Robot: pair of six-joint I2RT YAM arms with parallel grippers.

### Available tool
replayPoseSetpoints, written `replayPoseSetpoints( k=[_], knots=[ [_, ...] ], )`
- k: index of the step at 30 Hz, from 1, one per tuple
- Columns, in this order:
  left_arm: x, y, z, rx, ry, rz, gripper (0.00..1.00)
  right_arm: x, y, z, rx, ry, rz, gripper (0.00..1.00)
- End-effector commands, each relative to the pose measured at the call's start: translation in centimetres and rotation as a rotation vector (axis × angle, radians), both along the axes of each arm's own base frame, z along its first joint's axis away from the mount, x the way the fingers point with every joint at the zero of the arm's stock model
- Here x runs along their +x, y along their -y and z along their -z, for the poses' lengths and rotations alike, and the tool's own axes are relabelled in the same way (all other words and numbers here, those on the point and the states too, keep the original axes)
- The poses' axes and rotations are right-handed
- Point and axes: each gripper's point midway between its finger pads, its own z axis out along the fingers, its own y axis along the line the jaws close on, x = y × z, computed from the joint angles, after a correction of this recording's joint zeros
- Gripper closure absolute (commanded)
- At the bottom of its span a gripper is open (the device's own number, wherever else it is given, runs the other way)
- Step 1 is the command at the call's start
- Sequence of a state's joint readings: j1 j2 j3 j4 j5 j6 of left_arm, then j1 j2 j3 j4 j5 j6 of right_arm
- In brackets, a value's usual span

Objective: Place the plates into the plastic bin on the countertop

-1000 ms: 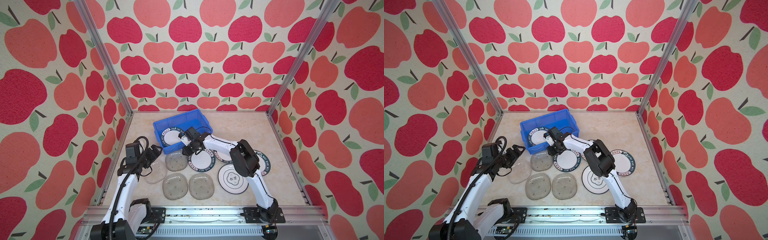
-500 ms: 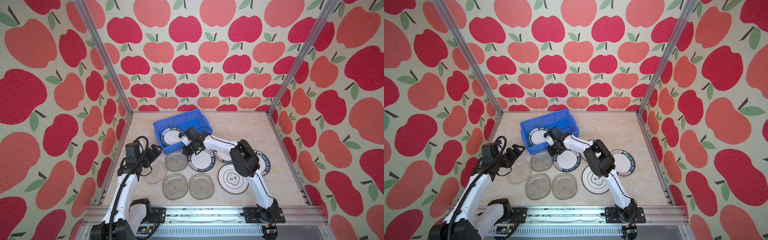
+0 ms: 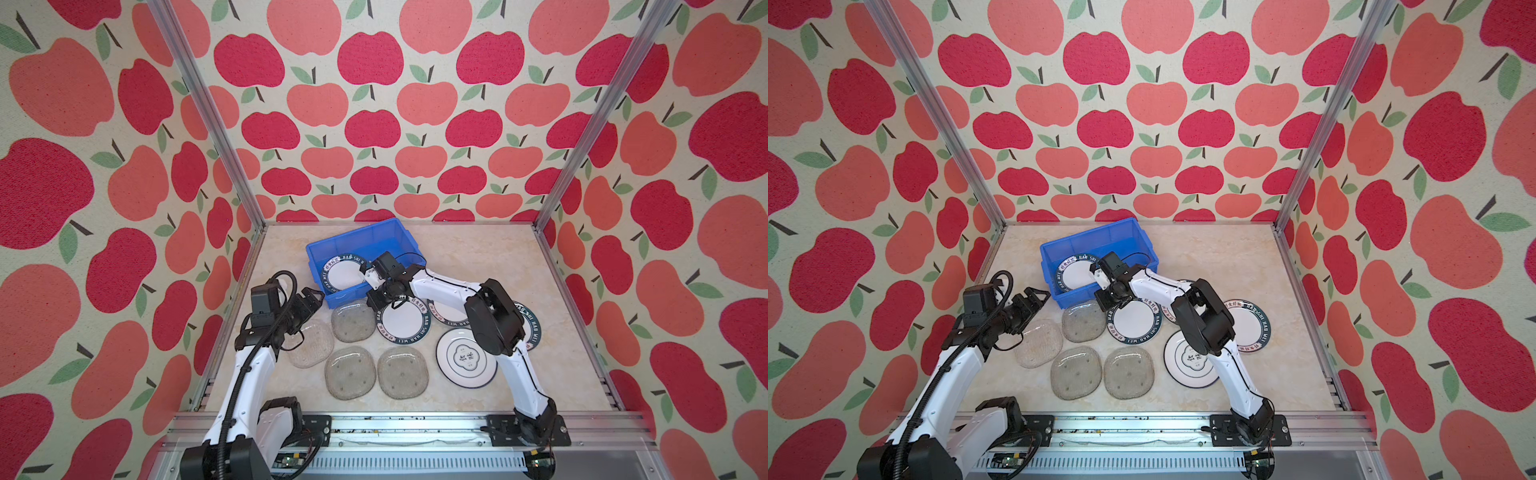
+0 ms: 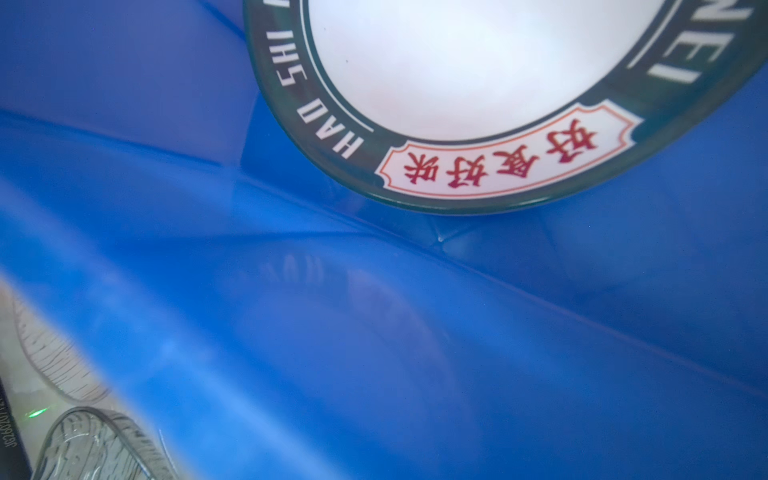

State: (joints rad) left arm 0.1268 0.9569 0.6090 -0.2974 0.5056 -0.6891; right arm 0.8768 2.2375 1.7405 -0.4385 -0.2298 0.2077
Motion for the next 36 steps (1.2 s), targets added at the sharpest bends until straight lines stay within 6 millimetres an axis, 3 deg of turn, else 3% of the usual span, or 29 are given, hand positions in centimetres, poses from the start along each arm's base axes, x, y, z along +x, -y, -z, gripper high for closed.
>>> replayPoseSetpoints(
  k=[1,17,21,25,36],
  knots=[
    [1.0,0.1,-1.5,0.015,0.051,0.020,0.08,0.5,0.6,-2.7,0.037,0.008,0.033,1.00],
    [2.0,1.2,-1.8,0.017,0.053,0.076,0.10,-1.4,4.2,-7.3,0.043,-0.099,0.067,1.00],
    [2.2,2.3,-2.0,-0.011,0.073,0.120,0.19,-1.4,4.7,-8.8,0.065,-0.106,0.071,1.00],
    [2.3,3.5,-2.6,-0.023,0.092,0.167,0.40,-1.3,4.5,-10.0,0.108,-0.121,0.078,1.00],
    [2.3,5.8,-3.4,-0.032,0.133,0.241,0.51,-0.7,4.1,-12.7,0.198,-0.129,0.087,1.00]
  ],
)
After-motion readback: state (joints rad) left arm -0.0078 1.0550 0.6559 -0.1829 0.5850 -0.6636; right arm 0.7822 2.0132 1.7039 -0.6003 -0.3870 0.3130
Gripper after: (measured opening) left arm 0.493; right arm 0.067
